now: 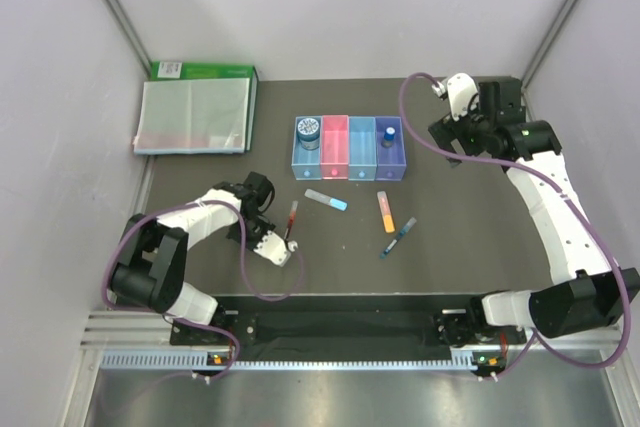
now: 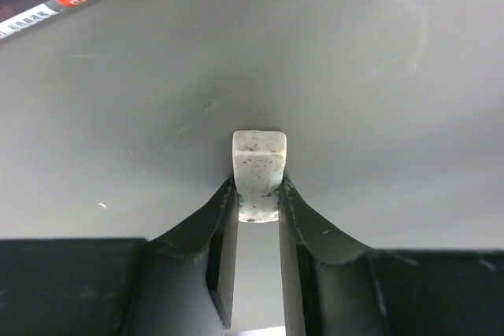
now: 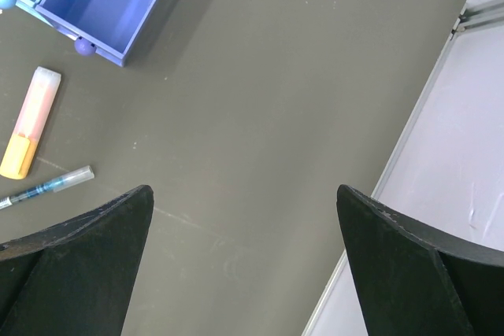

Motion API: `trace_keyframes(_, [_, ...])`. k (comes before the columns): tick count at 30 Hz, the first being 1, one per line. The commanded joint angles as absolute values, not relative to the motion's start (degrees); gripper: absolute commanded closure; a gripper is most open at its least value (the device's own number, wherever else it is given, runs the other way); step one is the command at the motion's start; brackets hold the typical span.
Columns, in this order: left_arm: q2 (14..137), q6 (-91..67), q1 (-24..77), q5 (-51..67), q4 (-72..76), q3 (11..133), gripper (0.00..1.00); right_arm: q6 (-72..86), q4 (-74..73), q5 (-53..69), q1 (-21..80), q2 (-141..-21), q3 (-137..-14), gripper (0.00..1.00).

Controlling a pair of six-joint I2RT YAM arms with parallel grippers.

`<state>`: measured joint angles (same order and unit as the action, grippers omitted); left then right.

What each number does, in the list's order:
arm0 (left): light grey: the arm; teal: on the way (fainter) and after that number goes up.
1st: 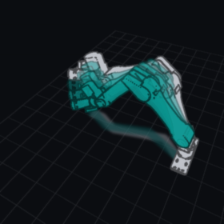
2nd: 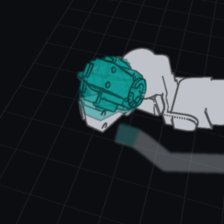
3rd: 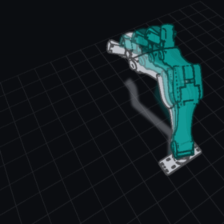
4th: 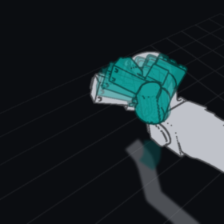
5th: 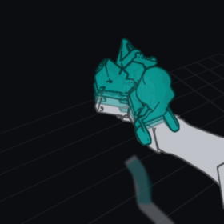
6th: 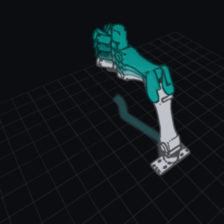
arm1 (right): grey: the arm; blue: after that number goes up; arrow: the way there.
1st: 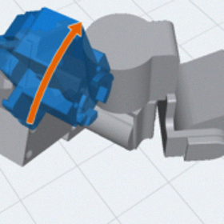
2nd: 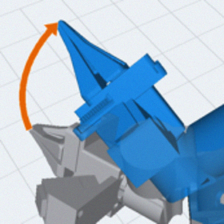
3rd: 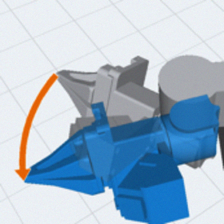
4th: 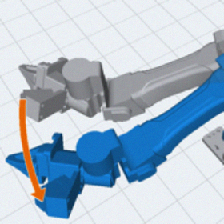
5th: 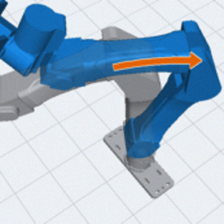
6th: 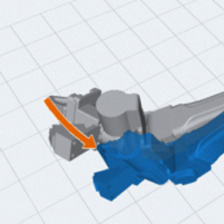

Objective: Sort the stationery into containers
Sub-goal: Pick up the stationery from the center of the board, then place the stationery in the storage box.

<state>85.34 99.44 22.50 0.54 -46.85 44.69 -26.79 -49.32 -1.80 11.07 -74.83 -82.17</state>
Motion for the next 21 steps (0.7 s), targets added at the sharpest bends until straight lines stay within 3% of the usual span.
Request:
trace_keyframes(1, [87.2, 99.5, 22.9, 6.3, -36.8, 42.9, 0.76, -25.9, -48.5, -1.1, 10.6, -74.0, -84.0, 0.00])
trace_keyframes(21, [85.7, 65.4, 23.9, 20.2, -44.1, 69.6, 0.78, -26.4, -48.4, -1.5, 10.5, -73.8, -84.5, 0.01])
